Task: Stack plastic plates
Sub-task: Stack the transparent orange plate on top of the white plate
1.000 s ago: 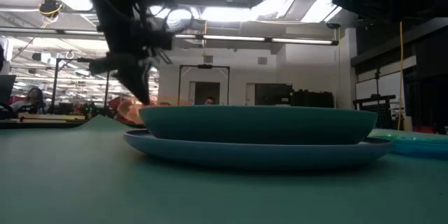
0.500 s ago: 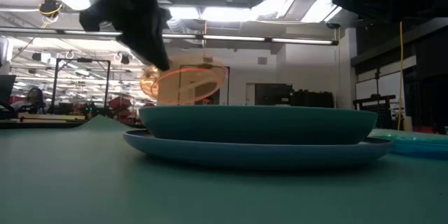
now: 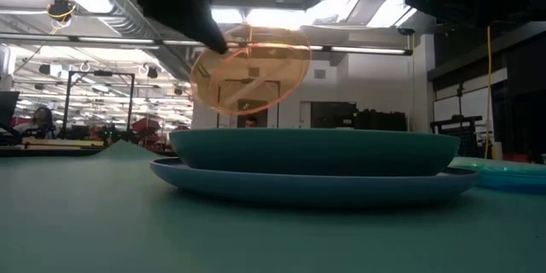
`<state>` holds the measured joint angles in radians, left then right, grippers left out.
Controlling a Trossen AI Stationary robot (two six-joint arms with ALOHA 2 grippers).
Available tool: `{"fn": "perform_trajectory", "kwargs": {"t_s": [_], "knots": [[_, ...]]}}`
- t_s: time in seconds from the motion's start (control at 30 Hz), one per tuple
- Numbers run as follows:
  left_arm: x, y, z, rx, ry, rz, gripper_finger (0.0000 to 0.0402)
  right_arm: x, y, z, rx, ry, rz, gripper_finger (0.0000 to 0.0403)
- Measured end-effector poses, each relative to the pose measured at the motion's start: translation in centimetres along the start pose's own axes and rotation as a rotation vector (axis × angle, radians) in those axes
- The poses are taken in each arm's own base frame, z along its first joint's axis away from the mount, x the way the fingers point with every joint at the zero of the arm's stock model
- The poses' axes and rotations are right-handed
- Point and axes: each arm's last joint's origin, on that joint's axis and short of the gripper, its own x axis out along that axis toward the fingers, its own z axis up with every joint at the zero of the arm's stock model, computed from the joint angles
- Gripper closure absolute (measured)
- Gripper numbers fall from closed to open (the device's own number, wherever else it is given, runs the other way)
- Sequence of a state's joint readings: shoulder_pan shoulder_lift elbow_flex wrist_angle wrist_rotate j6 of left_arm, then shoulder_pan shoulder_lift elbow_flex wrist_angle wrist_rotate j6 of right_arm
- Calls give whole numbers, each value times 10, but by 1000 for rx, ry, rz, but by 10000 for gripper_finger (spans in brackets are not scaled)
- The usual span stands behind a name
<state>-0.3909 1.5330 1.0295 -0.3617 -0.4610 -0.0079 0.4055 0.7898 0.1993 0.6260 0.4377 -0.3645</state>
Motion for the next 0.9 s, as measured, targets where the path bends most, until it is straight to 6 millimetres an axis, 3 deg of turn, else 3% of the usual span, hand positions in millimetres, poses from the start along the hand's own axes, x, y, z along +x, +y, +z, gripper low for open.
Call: {"fn": "perform_trajectory", "kwargs": {"t_s": [0.23,0.47,0.7,0.9], "knots": [[1,-16,13,22,-54,-2,398,0,0,0,0,-1,0,402],[15,-30,34,77,-35,-16,398,0,0,0,0,0,0,402],[33,-42,39,113,30,-28,398,0,0,0,-2,3,1,402],[49,-52,32,143,87,-50,398,0,0,-1,-3,5,3,402]]}}
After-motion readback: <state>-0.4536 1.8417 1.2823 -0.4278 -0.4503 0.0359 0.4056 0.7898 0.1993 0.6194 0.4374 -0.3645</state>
